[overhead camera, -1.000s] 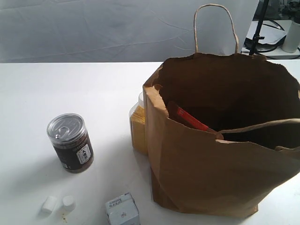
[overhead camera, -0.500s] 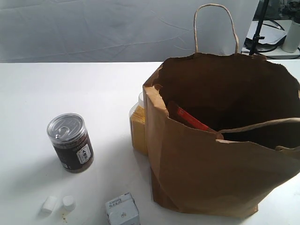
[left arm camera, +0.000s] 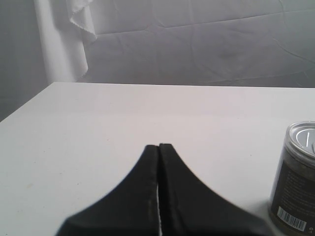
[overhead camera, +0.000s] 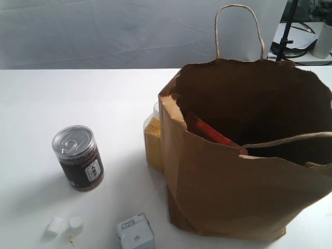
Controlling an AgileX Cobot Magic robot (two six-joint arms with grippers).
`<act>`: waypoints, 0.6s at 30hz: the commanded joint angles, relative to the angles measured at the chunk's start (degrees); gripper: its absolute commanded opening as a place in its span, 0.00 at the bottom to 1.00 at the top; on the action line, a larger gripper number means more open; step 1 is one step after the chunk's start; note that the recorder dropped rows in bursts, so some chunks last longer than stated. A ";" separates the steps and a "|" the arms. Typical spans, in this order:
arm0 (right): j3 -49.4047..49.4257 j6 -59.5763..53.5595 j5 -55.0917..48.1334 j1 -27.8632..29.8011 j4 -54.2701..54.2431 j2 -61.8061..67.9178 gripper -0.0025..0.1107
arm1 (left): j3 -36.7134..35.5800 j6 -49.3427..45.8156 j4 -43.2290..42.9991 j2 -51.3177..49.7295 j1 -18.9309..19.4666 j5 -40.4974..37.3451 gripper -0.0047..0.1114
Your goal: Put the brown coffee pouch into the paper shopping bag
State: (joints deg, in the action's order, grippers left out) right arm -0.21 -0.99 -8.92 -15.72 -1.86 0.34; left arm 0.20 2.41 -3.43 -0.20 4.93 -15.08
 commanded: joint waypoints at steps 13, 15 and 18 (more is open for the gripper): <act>0.21 0.12 0.74 -3.02 -0.31 -0.34 0.02 | -0.20 0.20 -0.23 0.20 0.21 0.23 0.04; 0.21 0.12 0.74 -3.02 -0.31 -0.34 0.02 | -0.20 0.20 -0.23 0.20 0.21 0.23 0.04; 0.21 0.12 0.74 -2.78 -0.31 -0.34 0.02 | -0.20 0.20 -0.23 0.20 0.21 0.23 0.04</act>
State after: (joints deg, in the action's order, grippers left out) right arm -0.21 -0.99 -8.92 -18.66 -1.86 0.34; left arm 0.20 2.41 -3.43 -0.20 4.93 -15.08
